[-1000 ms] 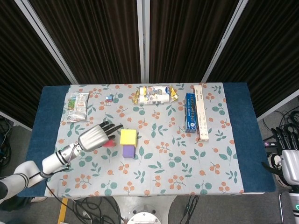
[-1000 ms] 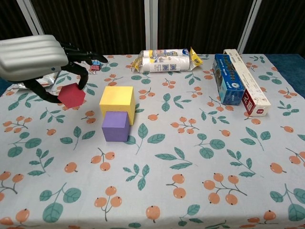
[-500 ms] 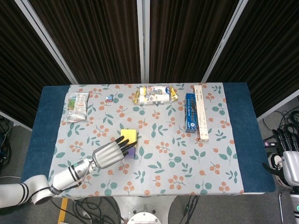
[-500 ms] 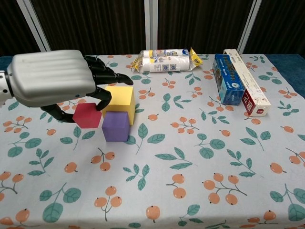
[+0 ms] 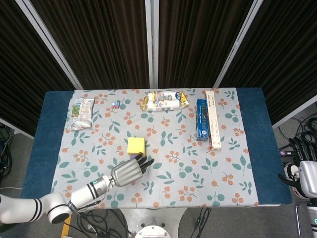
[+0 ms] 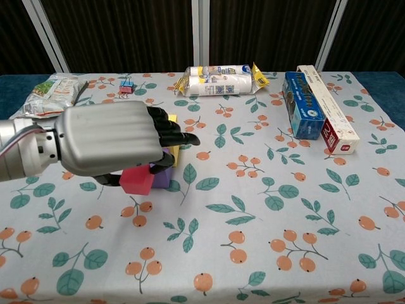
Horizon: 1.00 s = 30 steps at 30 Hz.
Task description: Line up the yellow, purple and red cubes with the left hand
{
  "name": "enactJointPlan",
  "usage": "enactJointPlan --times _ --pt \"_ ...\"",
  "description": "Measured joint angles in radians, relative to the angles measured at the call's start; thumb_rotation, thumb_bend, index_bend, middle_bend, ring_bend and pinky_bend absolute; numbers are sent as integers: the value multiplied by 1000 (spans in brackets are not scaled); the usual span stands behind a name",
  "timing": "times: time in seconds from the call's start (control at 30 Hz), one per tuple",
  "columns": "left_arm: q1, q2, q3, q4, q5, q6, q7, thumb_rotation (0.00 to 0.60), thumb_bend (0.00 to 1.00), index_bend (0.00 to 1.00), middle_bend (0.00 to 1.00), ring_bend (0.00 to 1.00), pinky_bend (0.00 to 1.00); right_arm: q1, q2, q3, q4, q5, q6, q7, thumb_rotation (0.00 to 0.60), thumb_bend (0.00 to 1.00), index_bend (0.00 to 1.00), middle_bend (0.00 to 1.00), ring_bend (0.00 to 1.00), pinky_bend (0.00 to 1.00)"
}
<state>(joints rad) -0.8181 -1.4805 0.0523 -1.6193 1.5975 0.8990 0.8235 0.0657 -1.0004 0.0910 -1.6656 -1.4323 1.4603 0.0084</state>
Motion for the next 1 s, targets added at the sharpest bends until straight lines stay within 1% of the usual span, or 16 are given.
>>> enactJointPlan --times 0.17,0.37,0.53,0.6,0.83,1.0 --pt "4 -39 -12 -8 -40 -23 50 600 299 561 199 209 260 -2 1 0 2 0 2 4 600 0 0 38 0 24" --pt "3 -73 -21 7 -78 -45 85 600 289 532 195 208 260 -4 0 -1 6 -1 4 10 600 0 0 38 0 24" --pt "-1 -103 -33 30 -117 -59 109 600 285 494 186 197 260 -5 1 0 9 1 6 12 600 0 0 38 0 24" --pt "-3 -109 -33 35 -124 -63 115 600 283 462 185 197 260 -6 0 0 10 2 6 14 600 0 0 38 0 24" --pt "-3 -115 -31 35 -130 -53 123 600 278 424 181 197 260 -7 -1 -1 16 0 4 21 600 0 0 39 0 24" --pt "6 -89 -27 7 -111 -21 92 600 263 418 179 196 260 -4 -1 -1 18 -5 3 24 600 0 0 39 0 24"
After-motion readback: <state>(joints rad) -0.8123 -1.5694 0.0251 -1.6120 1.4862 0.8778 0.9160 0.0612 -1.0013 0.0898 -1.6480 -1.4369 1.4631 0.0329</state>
